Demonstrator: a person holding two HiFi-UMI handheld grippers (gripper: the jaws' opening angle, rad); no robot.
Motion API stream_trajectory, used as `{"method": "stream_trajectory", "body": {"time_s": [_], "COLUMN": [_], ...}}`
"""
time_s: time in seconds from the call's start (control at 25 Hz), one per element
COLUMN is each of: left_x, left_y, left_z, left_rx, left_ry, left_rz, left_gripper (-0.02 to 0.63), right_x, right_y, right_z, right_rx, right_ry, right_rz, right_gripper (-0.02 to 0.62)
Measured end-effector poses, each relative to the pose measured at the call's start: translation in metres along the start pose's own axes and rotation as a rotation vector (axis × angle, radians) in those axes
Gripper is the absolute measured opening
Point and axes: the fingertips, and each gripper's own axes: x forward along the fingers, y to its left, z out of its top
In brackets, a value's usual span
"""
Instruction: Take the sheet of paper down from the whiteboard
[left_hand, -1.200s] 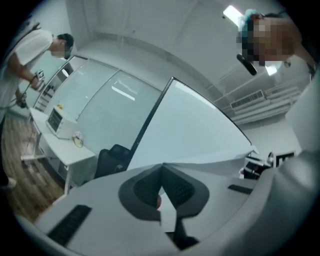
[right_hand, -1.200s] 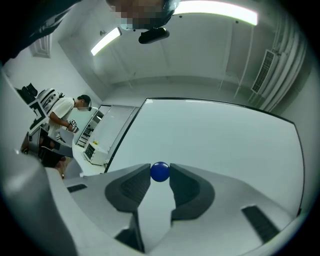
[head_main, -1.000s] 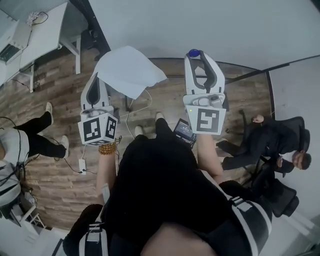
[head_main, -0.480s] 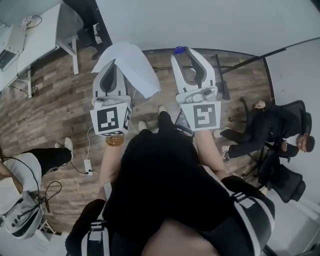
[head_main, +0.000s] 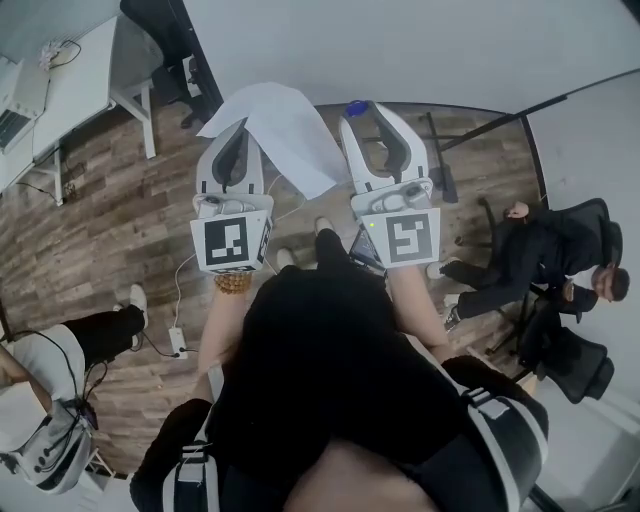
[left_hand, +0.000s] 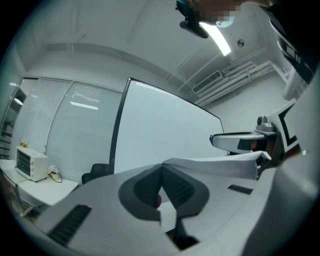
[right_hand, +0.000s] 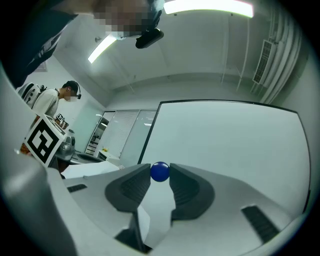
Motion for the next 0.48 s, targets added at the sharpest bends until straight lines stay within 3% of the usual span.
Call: {"method": "stream_trajectory", "body": {"time_s": [0.48], "left_x": [0.020], "left_y": [-0.011], "left_z": [0.008], "left_rx": [-0.004], "left_ry": [-0.008], "left_rz": [-0.009], "left_gripper": [0.008], "right_x": [0.004], "right_y": [-0.024], "right_z": [-0.004], "right_rx": [-0.034], "right_ry": [0.001], "right_rz": [0.025], "right_gripper": [0.117]}}
